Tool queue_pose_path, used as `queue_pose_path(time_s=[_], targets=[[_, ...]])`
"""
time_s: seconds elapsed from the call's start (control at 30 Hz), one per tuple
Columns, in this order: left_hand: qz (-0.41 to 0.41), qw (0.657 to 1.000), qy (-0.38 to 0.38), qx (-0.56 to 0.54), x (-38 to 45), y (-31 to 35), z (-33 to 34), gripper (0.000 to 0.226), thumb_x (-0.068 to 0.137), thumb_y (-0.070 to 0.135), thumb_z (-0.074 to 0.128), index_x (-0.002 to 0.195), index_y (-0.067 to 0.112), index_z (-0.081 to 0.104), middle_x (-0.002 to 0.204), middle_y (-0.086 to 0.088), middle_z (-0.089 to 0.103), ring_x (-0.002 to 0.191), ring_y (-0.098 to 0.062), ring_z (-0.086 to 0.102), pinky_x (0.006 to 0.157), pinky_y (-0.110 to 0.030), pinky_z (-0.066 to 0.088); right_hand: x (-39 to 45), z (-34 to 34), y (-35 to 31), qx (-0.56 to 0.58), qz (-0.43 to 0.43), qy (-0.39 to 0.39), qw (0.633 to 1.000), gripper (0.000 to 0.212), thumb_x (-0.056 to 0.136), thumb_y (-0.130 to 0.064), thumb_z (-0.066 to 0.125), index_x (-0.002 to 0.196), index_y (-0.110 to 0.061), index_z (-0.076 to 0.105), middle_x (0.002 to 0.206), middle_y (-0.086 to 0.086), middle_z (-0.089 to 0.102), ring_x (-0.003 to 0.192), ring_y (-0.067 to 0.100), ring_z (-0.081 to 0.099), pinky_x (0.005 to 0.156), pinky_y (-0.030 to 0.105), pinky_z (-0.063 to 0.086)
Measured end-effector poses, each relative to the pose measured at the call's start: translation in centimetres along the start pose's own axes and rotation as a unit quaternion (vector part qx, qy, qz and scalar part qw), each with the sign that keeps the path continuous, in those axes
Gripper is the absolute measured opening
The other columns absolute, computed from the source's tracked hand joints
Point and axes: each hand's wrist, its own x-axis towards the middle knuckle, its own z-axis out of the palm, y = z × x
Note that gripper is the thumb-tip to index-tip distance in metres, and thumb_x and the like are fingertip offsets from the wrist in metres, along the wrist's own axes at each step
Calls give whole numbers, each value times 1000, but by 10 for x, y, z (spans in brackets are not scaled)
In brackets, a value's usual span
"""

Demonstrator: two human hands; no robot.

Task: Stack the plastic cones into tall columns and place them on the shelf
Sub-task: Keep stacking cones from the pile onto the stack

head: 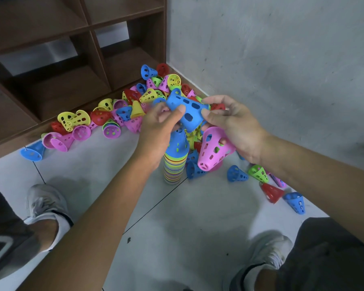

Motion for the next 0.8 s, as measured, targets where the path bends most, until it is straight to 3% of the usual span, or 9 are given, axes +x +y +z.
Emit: queue_pose_path(time_s=[0.13, 0.23, 0.3, 0.4, 0.5, 0.63, 0.73, 0.8], targets=[[70, 992, 21, 103, 4, -1, -9, 15, 94, 19, 70, 106, 12, 64, 92, 7, 76, 92, -13, 73, 82, -35, 60, 0, -2, 0, -17, 29, 35, 999, 28, 96, -10, 66, 124, -12, 59, 89, 5, 73, 64, 12, 63, 44, 15, 44], [100, 977, 16, 188, 4, -6, -15, 28, 86, 34, 72, 108, 19, 66, 103, 5, 74, 96, -13, 72, 86, -43, 60, 1, -4, 3, -18, 54, 53, 997, 26, 97, -9, 65, 122, -9, 60, 89, 5, 73, 64, 13, 63, 45, 16, 45], [117, 963, 8, 242, 5, -9, -18, 34, 84, 39, 73, 112, 20, 67, 105, 10, 73, 95, -8, 69, 82, -32, 59, 1, -5, 4, -25, 63, 59, 996, 23, 97, -8, 65, 120, -10, 61, 91, 6, 74, 63, 12, 63, 44, 15, 44], [112, 949, -24, 294, 4, -15, -19, 30, 85, 28, 79, 112, 22, 67, 98, 22, 70, 90, 4, 65, 79, -17, 52, 1, -6, 4, -37, 69, 60, 995, 21, 97, -11, 65, 118, -12, 62, 95, 7, 75, 67, 14, 66, 42, 15, 43], [92, 933, -48, 345, 2, -25, -20, 31, 85, 24, 80, 114, 24, 68, 94, 31, 64, 91, 4, 63, 79, -13, 51, 0, -4, 2, -38, 68, 56, 995, 19, 97, -9, 64, 116, -12, 63, 95, 8, 74, 66, 14, 65, 42, 14, 43], [69, 928, -58, 361, 3, -35, -26, 31, 88, 26, 77, 117, 21, 68, 105, 15, 67, 99, -7, 63, 86, -18, 51, -1, -4, 1, -32, 67, 53, 996, 17, 97, -7, 64, 114, -12, 62, 93, 9, 73, 66, 15, 64, 43, 15, 44], [91, 926, -25, 365, 6, -30, -27, 29, 92, 28, 73, 119, 18, 69, 113, 9, 70, 95, -3, 62, 81, -13, 48, 1, -5, 1, -21, 70, 63, 995, 17, 97, -8, 63, 113, -12, 62, 88, 4, 74, 65, 14, 64, 43, 16, 44], [123, 932, 6, 340, 7, -20, -25, 22, 94, 26, 69, 115, 17, 71, 110, 10, 71, 92, 0, 63, 79, -13, 50, 3, -5, 1, -4, 68, 73, 995, 15, 97, -8, 63, 111, -14, 63, 88, 4, 75, 63, 13, 65, 52, 21, 49]])
